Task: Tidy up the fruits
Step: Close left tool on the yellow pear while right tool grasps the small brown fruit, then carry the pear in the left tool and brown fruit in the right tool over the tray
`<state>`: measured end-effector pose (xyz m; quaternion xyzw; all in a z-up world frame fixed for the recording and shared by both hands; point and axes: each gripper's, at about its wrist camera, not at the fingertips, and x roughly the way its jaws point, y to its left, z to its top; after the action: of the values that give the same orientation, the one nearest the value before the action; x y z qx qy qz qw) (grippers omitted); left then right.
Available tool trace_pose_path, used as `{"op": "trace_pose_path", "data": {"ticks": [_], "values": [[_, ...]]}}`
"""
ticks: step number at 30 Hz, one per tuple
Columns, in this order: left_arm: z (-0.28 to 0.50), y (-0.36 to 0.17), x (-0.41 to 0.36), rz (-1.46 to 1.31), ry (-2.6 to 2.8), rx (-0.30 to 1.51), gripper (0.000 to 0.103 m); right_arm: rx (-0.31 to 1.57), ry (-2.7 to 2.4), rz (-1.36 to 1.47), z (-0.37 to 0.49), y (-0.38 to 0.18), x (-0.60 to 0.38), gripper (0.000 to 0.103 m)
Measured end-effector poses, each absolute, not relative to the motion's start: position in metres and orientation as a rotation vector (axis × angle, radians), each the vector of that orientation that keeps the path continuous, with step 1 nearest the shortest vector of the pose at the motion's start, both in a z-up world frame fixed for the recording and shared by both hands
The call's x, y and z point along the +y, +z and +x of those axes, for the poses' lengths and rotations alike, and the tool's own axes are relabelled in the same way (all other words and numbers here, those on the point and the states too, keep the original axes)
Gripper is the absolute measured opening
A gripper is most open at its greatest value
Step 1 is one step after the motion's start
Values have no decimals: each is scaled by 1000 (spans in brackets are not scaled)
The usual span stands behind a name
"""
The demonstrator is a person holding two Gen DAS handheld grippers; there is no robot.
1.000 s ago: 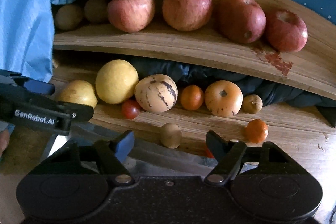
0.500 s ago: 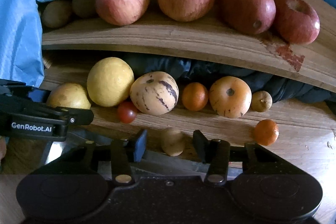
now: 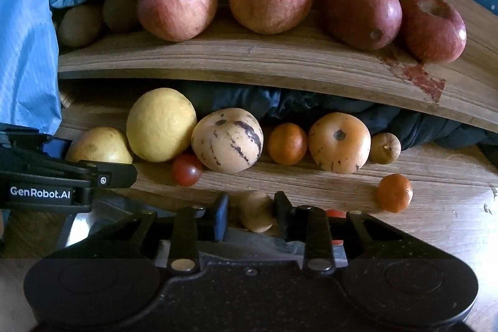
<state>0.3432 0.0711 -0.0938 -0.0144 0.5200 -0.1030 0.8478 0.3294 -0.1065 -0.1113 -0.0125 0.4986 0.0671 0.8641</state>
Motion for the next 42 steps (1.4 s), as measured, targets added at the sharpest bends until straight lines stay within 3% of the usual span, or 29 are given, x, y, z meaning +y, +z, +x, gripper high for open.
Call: {"op": "trace_pose_path", "data": {"ticks": [6,26,42], "values": [[344,-92,65,-66,-199,1098,67,1042,137,-25,331,-111,-107,27],[330,-68,76,-129,-153,1065,66,988,178,-13,323,-94,-106,27],[276,-49,54,-132,-184,1039,66,962,277,-6,269,-72,-110,27]]}}
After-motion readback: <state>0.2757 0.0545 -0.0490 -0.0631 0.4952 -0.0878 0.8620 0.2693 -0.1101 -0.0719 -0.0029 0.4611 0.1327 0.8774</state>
